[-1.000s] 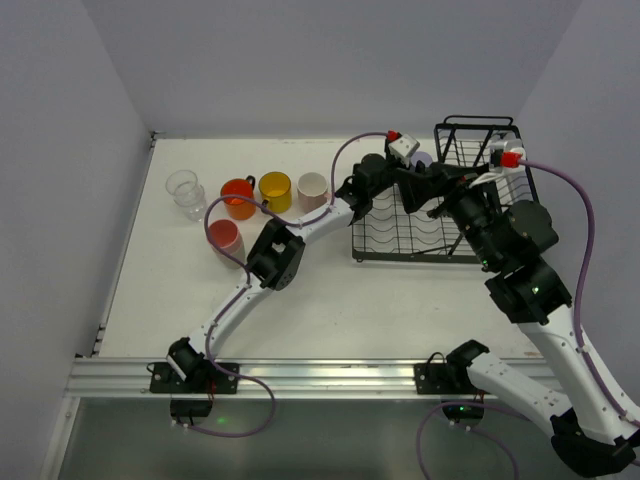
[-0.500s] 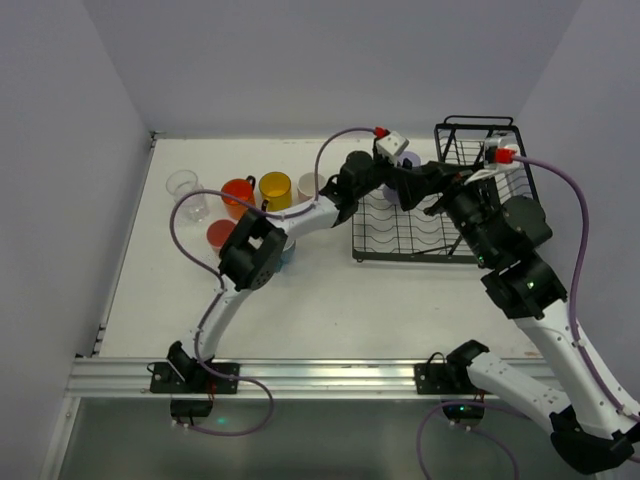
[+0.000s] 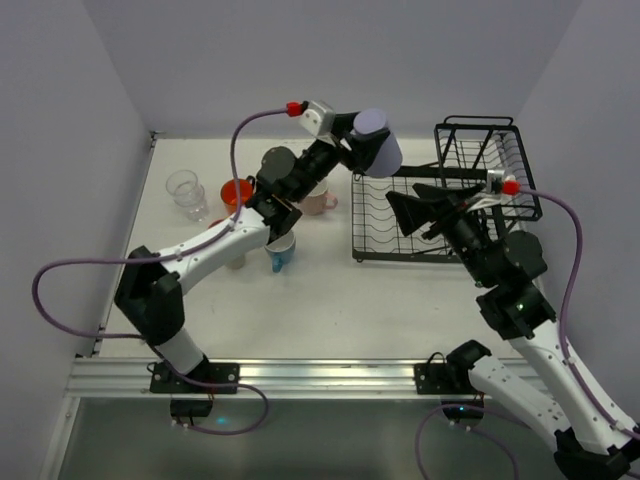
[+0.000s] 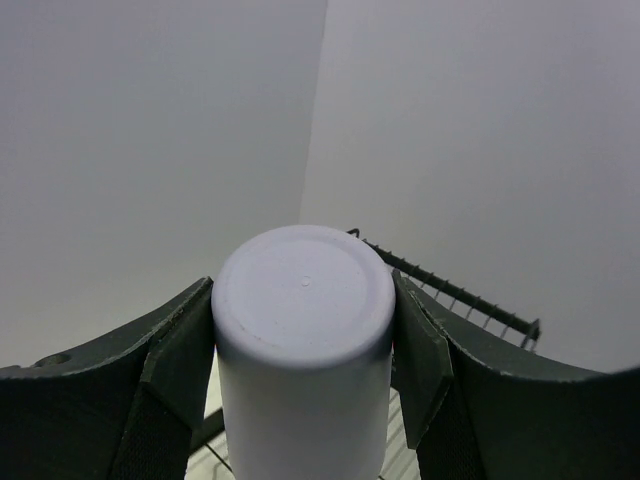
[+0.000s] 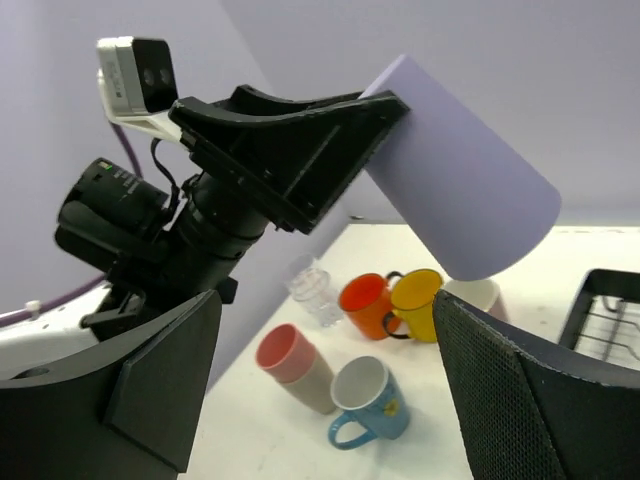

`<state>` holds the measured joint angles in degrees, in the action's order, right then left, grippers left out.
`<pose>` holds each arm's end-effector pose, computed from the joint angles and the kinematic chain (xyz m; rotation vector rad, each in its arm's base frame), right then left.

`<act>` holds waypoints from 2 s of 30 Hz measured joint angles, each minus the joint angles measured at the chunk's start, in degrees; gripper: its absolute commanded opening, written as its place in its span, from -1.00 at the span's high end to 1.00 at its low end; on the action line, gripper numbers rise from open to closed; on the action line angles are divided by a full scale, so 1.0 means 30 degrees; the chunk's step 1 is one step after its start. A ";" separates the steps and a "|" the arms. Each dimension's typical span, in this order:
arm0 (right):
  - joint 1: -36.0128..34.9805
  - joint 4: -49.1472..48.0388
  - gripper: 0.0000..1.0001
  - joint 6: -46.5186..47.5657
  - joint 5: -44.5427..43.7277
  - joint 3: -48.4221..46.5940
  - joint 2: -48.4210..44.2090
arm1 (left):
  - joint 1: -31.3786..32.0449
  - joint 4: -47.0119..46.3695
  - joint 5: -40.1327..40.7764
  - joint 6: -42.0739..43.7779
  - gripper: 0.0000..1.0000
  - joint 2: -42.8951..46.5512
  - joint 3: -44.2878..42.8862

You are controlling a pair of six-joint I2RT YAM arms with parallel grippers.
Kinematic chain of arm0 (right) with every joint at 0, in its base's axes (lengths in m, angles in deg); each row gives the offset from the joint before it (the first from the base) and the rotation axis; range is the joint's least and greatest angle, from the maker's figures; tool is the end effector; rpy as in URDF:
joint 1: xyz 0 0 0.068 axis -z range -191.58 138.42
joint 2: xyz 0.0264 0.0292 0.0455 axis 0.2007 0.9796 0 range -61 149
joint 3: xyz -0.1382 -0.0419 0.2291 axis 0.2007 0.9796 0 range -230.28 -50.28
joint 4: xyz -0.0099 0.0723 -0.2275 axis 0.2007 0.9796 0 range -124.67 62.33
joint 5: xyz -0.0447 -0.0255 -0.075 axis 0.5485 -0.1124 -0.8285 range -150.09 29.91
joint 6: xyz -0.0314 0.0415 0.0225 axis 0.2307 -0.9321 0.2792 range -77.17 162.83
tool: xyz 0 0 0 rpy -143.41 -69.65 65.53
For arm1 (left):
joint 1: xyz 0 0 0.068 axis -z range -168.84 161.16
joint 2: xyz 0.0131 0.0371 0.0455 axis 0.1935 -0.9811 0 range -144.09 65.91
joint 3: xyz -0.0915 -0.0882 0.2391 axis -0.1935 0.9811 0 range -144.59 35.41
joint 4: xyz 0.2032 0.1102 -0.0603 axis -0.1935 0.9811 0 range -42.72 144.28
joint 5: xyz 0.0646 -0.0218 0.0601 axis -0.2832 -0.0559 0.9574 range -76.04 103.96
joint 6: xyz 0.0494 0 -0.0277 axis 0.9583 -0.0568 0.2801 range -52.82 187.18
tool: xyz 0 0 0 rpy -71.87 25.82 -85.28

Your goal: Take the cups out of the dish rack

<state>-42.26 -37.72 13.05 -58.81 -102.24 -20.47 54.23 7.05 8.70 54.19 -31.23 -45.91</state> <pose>0.1161 0.0699 0.4147 -0.0307 1.3746 0.9070 0.2785 -0.2654 0.4178 0.3913 1.1289 -0.9174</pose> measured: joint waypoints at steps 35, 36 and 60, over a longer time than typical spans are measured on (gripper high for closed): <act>-0.0189 -1.0367 1.00 -0.8743 0.8903 0.2033 0.4007 | -0.1115 -0.5049 -0.1770 -1.2284 -1.00 1.0928 1.3107; -0.0102 -0.9836 1.00 -0.8517 0.8794 0.1763 0.4065 | -0.1078 -0.4306 -0.1566 -1.2116 -1.00 1.1358 1.3231; -0.3993 1.6837 1.00 0.5472 0.0168 -1.4753 1.7631 | -0.1064 2.0910 0.9719 -0.0648 -1.00 1.9445 0.9202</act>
<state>-54.23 12.79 29.46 -58.31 -146.50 32.42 51.04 69.78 37.86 52.24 27.11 -18.30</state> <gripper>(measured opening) 0.135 0.997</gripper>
